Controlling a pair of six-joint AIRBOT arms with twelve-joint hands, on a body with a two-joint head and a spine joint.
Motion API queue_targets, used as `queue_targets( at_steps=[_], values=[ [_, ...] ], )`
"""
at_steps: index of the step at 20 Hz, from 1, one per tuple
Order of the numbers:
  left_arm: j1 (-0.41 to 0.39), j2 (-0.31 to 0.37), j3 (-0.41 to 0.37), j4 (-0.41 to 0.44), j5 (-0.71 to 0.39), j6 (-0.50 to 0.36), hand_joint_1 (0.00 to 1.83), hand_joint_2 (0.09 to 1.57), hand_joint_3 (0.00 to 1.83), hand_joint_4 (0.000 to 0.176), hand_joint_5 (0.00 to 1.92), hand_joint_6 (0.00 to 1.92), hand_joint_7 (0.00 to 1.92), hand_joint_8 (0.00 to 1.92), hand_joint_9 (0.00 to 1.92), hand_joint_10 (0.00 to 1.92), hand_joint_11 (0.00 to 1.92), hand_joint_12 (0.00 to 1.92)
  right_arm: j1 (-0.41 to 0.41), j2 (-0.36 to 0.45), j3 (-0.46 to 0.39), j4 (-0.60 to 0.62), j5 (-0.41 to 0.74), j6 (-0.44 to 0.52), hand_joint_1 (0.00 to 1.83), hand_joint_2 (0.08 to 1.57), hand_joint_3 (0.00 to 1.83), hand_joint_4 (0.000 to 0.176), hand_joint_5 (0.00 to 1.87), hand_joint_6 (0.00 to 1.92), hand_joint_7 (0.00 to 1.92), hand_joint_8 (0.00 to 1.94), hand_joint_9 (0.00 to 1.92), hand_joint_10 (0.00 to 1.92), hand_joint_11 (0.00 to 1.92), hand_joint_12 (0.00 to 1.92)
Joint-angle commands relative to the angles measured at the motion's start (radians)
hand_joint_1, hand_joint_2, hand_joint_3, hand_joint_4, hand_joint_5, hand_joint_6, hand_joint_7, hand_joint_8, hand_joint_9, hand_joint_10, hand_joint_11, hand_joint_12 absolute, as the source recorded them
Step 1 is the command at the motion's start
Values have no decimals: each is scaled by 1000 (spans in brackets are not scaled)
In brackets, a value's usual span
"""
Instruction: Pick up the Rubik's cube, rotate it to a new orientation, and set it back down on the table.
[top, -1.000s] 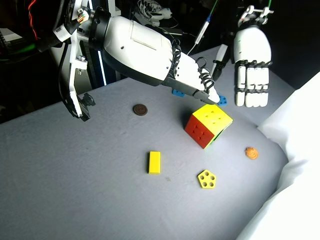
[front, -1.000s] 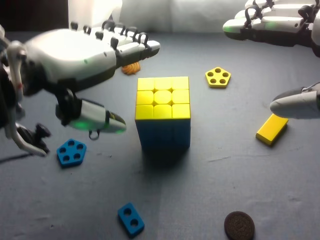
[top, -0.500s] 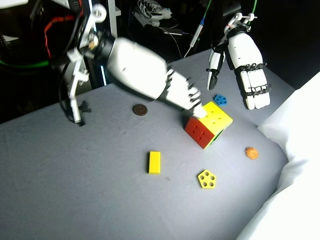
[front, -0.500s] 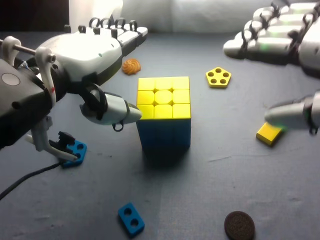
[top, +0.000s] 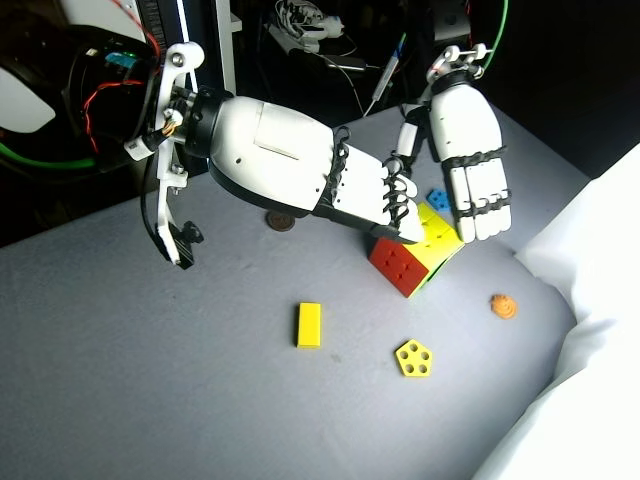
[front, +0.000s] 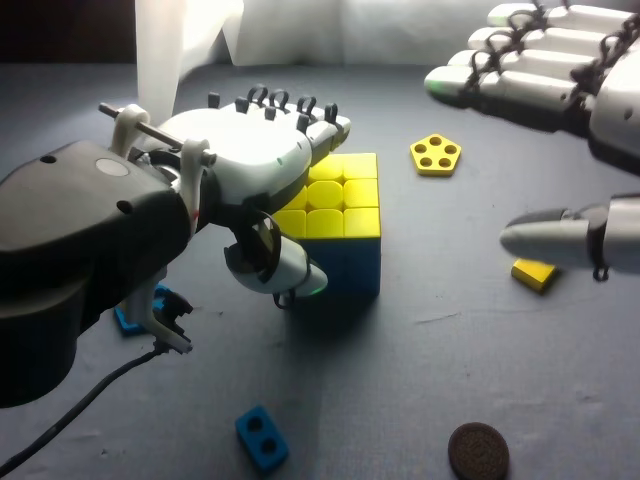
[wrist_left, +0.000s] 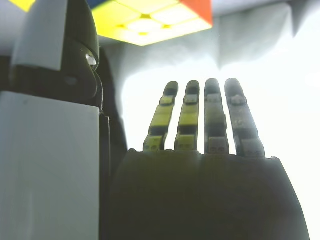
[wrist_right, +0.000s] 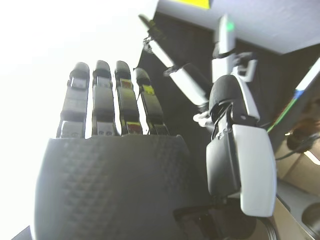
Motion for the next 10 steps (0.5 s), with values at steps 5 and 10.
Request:
queue_targets(
  at_steps=[5, 10],
  values=[
    [-13, -17, 39, 12, -51, 37, 842, 1023, 0, 0, 0, 0, 0, 0, 0, 0, 0, 0, -78, -1, -9, 47, 203, 1, 193, 1231, 4, 0, 50, 16, 98, 12, 64, 12, 23, 15],
    [-12, -59, 84, -6, -52, 29, 868, 1009, 0, 0, 0, 0, 0, 0, 0, 0, 12, 6, -59, -1, -21, 178, 203, -70, 190, 1222, 1, 0, 18, 0, 61, 1, 52, 4, 0, 0]
  ],
)
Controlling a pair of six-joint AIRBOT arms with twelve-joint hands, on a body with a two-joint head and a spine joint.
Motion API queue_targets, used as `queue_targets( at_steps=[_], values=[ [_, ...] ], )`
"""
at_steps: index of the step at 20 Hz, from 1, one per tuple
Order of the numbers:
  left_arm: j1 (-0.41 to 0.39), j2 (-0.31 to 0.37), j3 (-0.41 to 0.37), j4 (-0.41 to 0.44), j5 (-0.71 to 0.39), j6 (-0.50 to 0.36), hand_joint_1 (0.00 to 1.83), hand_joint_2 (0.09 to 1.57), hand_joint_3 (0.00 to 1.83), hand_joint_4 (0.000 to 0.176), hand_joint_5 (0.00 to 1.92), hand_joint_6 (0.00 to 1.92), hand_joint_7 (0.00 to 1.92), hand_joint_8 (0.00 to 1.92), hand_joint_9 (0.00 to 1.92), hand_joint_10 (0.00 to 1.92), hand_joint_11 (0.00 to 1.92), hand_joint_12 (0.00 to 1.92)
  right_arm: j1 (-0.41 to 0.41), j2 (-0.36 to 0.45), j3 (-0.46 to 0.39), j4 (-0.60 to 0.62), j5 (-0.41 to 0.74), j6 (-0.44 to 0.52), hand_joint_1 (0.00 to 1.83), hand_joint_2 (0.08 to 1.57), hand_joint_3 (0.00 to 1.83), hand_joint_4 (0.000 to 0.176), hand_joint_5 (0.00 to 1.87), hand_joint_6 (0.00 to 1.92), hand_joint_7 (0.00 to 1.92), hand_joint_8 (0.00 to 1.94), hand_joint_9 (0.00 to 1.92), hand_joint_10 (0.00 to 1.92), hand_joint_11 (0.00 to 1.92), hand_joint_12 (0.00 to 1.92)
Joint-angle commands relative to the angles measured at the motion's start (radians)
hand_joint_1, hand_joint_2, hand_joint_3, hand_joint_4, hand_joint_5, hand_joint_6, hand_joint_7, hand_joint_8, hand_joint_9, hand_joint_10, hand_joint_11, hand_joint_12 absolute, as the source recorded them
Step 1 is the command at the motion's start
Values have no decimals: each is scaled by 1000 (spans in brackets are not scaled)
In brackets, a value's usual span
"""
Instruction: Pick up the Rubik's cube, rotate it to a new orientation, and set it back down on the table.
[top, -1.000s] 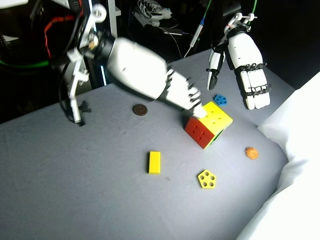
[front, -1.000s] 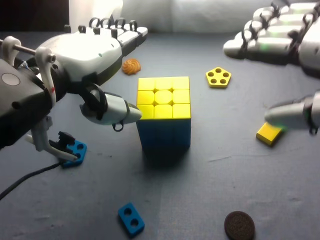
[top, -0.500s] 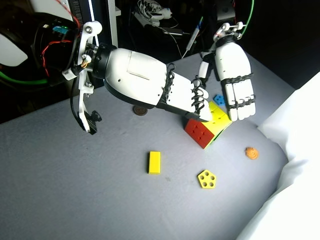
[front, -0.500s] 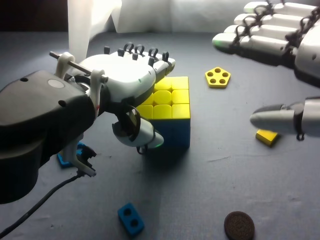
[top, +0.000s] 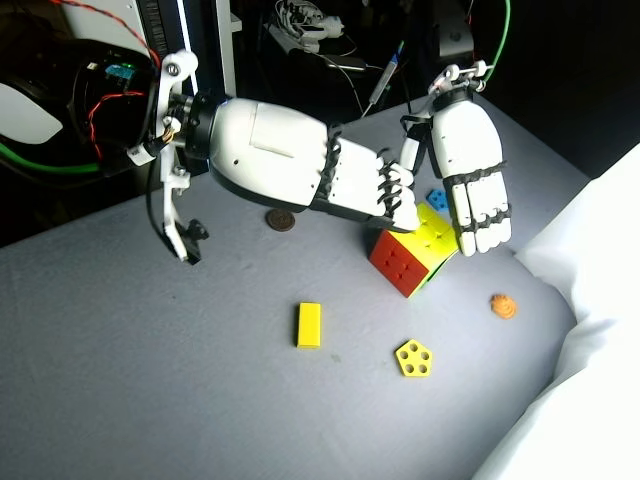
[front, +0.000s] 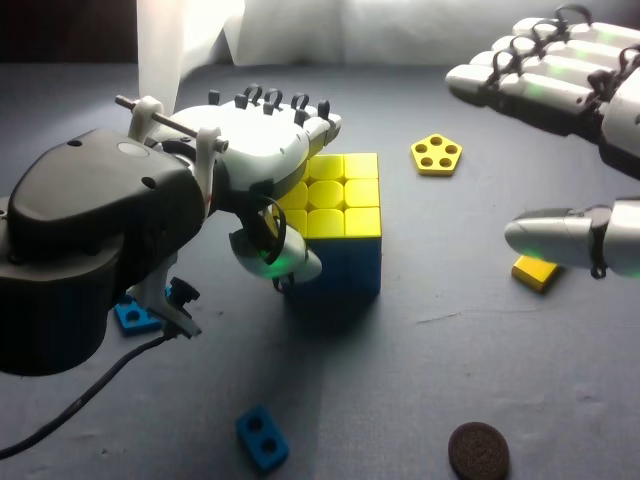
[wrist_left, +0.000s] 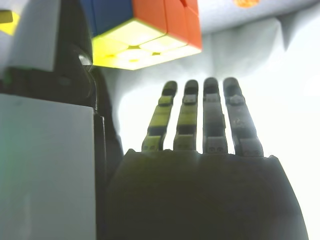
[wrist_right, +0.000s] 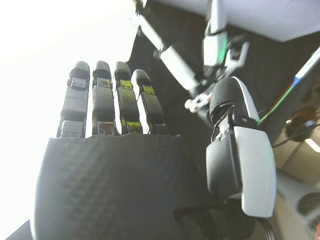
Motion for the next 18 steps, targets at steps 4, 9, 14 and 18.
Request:
queue_targets(
  at_steps=[4, 9, 14, 18],
  values=[
    [-12, -18, 33, 45, -30, -9, 893, 997, 0, 0, 0, 0, 0, 0, 0, 0, 18, 10, 14, 6, -15, -7, 116, -28, 212, 1226, 2, 0, 13, 3, 57, 2, 38, 0, 5, 2],
    [-2, -38, 67, 27, -30, -9, 887, 978, 0, 0, 0, 0, 0, 0, 0, 0, 0, 0, 15, 6, -20, -17, 108, -41, 195, 1222, 0, 0, 18, 3, 60, 1, 46, 3, 6, 11],
    [9, -55, 84, 13, -30, -9, 901, 970, 0, 0, 0, 0, 0, 0, 0, 0, 0, 0, 13, 6, -25, -28, 85, -66, 225, 1222, 0, 0, 17, 7, 50, 3, 28, 3, 0, 0],
    [13, -73, 98, 0, -30, -9, 872, 973, 0, 0, 0, 0, 0, 0, 0, 0, 0, 0, 13, 6, -30, -28, 85, -76, 223, 1226, 0, 0, 4, 1, 39, 1, 24, 0, 0, 0]
  ],
)
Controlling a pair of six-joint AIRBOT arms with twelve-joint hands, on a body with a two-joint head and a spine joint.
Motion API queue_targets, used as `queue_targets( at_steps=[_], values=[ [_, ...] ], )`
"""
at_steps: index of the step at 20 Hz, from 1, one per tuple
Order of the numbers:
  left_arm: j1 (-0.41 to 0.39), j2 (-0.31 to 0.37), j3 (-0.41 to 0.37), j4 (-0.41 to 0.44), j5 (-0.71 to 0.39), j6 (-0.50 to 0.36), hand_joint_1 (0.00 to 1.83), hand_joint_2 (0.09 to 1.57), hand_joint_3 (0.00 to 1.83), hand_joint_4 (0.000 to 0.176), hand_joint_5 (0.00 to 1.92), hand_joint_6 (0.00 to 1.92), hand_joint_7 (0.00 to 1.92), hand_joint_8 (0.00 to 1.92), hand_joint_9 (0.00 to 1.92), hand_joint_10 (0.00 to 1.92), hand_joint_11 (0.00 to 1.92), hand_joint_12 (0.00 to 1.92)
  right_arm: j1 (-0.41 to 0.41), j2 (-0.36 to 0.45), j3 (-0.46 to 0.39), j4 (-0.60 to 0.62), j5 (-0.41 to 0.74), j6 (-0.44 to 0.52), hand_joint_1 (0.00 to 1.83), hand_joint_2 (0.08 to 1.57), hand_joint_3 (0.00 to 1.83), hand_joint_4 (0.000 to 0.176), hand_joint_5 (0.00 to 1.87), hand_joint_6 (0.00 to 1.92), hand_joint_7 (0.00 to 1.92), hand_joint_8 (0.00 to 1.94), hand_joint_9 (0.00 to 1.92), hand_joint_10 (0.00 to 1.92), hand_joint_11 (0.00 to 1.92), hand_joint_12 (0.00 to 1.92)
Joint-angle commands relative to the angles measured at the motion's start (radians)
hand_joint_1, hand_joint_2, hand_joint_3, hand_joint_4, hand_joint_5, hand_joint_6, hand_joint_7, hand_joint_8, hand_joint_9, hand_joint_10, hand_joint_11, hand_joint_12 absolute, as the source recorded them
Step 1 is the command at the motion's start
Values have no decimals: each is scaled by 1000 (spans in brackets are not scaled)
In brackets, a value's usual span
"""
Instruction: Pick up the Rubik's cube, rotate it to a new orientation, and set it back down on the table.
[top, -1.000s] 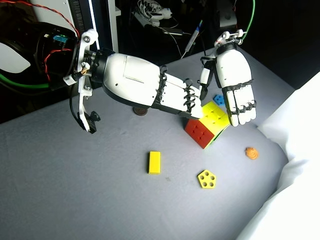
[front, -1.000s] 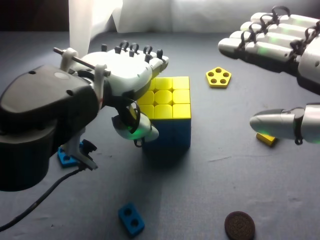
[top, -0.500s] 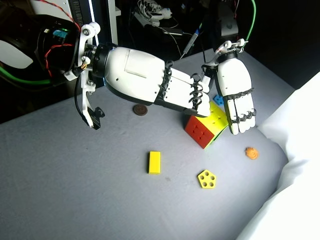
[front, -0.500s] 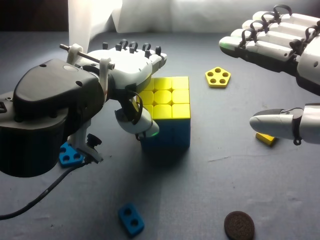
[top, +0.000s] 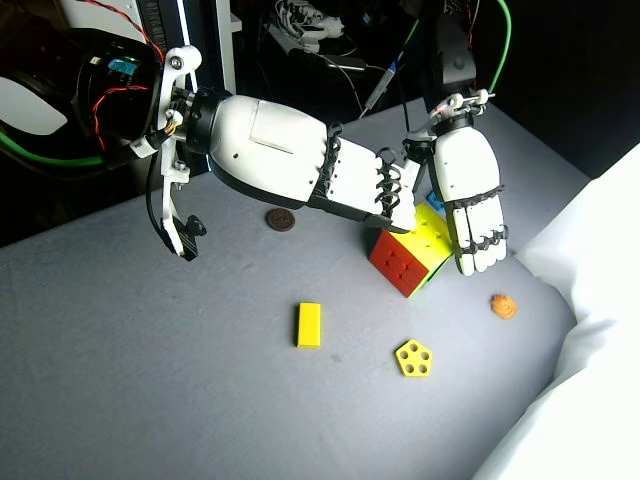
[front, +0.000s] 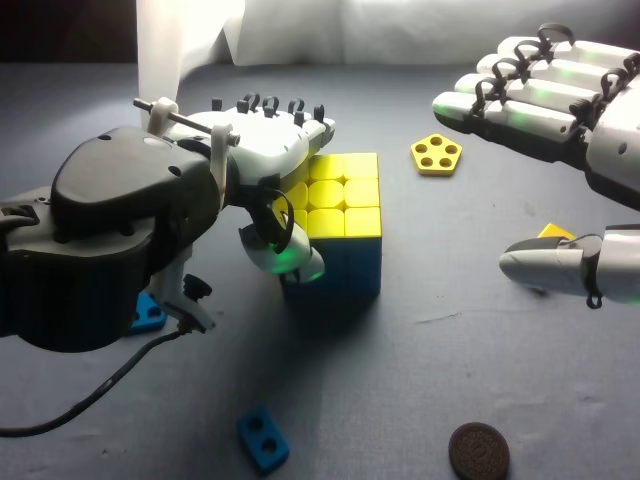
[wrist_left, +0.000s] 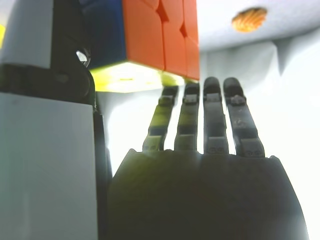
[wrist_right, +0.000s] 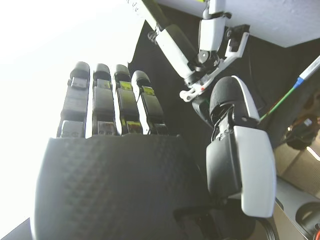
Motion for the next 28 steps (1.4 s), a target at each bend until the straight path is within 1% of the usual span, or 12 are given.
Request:
queue_targets(
  at_steps=[1, 5, 8, 9, 10, 12, 14, 19, 24, 26, 27, 28],
  values=[
    [-2, -6, 8, 46, -23, 0, 895, 972, 0, 0, 0, 0, 0, 0, 0, 0, 0, 0, 12, 4, -6, -2, 117, -5, 224, 1226, 0, 0, 4, 1, 36, 0, 15, 0, 0, 0],
    [-2, -27, 28, 38, -23, 0, 927, 955, 0, 0, 0, 0, 0, 0, 0, 0, 0, 0, 12, 4, -9, -2, 117, -9, 225, 1211, 0, 0, 45, 15, 81, 11, 58, 16, 30, 16],
    [-1, -38, 38, 30, -23, -1, 977, 948, 0, 0, 0, 0, 0, 0, 0, 0, 0, 0, 11, 4, -9, -3, 117, -11, 224, 1225, 2, 0, 23, 3, 65, 2, 38, 5, 5, 4],
    [1, -40, 40, 29, -23, -3, 999, 946, 0, 0, 0, 0, 0, 0, 0, 0, 0, 0, 11, 4, -9, -3, 117, -11, 255, 1221, 0, 0, 30, 5, 74, 4, 44, 7, 7, 6],
    [6, -40, 40, 28, -23, -9, 1018, 950, 0, 0, 0, 0, 0, 0, 0, 0, 0, 0, 10, 4, -9, -4, 117, -12, 212, 1235, 6, 0, 3, 0, 39, 1, 11, 1, 0, 1],
    [11, -40, 39, 28, -23, -14, 994, 961, 0, 0, 0, 0, 0, 0, 0, 0, 0, 0, 9, 4, -9, -4, 117, -13, 232, 1228, 2, 0, 4, 1, 49, 7, 23, 8, 3, 1],
    [15, -40, 39, 28, -23, -15, 1051, 966, 0, 0, 0, 0, 0, 0, 0, 0, 0, 0, 7, 4, -9, -4, 117, -17, 245, 1224, 0, 0, 8, 3, 53, 8, 25, 8, 0, 0],
    [17, -40, 39, 26, -27, -16, 1043, 939, 0, 0, 0, 0, 0, 0, 0, 0, 0, 0, 0, 4, -14, -4, 117, -42, 231, 1228, 2, 0, 22, 7, 73, 9, 37, 10, 0, 0],
    [17, -40, 39, 15, -27, -16, 1046, 955, 0, 0, 0, 0, 0, 0, 0, 0, 0, 0, -3, 4, -18, -4, 117, -56, 226, 1229, 2, 0, 27, 5, 74, 4, 47, 10, 11, 15],
    [17, -40, 39, 12, -27, -16, 1017, 1036, 31, 0, 0, 0, 0, 0, 0, 0, 0, 0, -3, 4, -19, -4, 118, -56, 205, 1235, 4, 0, 23, 3, 66, 0, 38, 5, 5, 17],
    [17, -40, 39, 11, -27, -16, 982, 1102, 19, 0, 0, 0, 25, 0, 24, 2, 30, 31, -3, 4, -19, -4, 118, -56, 196, 1236, 4, 0, 17, 0, 60, 0, 36, 4, 13, 25],
    [17, -40, 39, 11, -27, -16, 973, 1131, 0, 0, 16, 1, 71, 6, 67, 6, 5, 218, -4, 4, -19, -4, 118, -57, 198, 1235, 4, 0, 16, 0, 61, 1, 40, 5, 13, 28]
  ],
)
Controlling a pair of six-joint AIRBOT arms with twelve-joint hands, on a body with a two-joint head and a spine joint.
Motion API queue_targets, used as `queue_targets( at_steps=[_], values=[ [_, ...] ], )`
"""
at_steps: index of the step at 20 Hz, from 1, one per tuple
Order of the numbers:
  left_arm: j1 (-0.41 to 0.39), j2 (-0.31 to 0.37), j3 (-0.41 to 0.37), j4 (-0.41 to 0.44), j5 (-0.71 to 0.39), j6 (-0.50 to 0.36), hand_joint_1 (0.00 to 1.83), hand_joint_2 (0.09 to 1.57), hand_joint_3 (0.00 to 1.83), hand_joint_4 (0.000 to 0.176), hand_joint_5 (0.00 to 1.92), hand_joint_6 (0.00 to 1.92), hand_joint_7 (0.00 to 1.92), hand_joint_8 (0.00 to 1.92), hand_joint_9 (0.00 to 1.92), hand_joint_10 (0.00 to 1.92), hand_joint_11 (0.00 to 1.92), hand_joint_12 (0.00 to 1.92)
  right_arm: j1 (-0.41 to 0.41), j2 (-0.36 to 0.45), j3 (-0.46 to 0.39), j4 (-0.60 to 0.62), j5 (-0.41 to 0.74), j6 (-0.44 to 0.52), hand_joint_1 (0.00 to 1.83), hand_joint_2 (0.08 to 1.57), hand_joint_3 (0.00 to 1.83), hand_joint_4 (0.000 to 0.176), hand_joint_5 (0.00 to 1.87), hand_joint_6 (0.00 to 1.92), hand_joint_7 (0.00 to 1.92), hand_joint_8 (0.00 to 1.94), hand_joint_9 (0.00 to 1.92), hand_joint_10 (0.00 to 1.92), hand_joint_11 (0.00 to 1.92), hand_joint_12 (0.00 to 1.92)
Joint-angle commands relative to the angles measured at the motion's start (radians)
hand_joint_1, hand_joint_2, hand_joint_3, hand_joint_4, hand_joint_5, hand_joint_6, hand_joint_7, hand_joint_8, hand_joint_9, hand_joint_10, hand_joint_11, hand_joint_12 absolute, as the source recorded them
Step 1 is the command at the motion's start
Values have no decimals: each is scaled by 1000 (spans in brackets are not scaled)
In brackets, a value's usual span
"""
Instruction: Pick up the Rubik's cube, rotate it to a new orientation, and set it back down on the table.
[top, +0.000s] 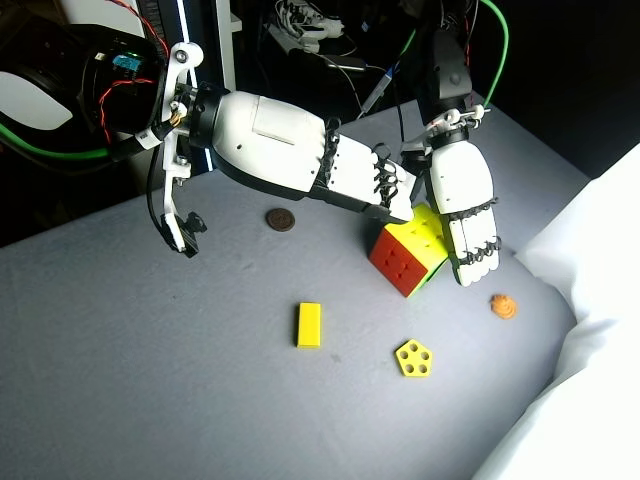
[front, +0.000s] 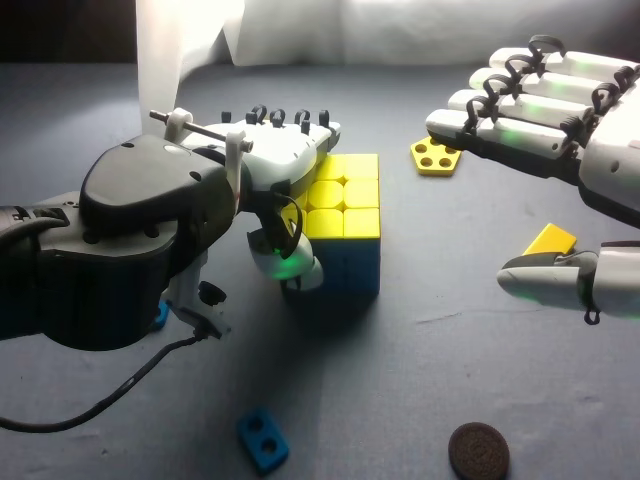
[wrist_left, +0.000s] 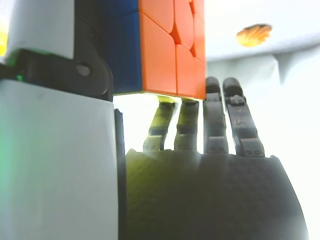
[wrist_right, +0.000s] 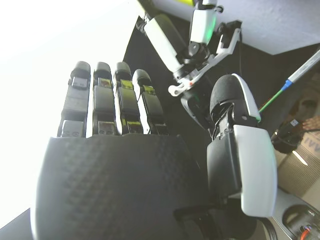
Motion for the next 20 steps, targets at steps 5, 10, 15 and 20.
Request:
queue_targets(
  at_steps=[5, 10, 15, 20],
  values=[
    [0, 3, 0, 31, -18, 4, 1058, 1196, 0, 0, 545, 48, 627, 29, 591, 58, 55, 1060, 5, 4, -4, -4, 121, -8, 230, 1233, 1, 0, 28, 3, 82, 3, 55, 7, 7, 27],
    [-3, 3, 0, 30, -19, 4, 1180, 1235, 1, 0, 631, 1403, 874, 1256, 1012, 129, 424, 1145, 4, 4, -4, -4, 122, -11, 209, 1230, 0, 0, 55, 5, 108, 3, 73, 8, 0, 117],
    [-20, 7, -8, 27, -18, 4, 1158, 1263, 3, 0, 604, 1418, 806, 1391, 794, 561, 363, 1289, 3, 4, -4, -4, 124, -13, 172, 1243, 1, 0, 42, 6, 99, 7, 64, 8, 21, 15],
    [-68, 53, -59, 2, -18, 8, 1131, 1301, 0, 0, 627, 1367, 678, 1640, 466, 1361, 214, 1619, -10, 3, -9, -4, 166, -50, 187, 1240, 0, 0, 26, 0, 80, 1, 56, 3, 7, 23]
  ],
)
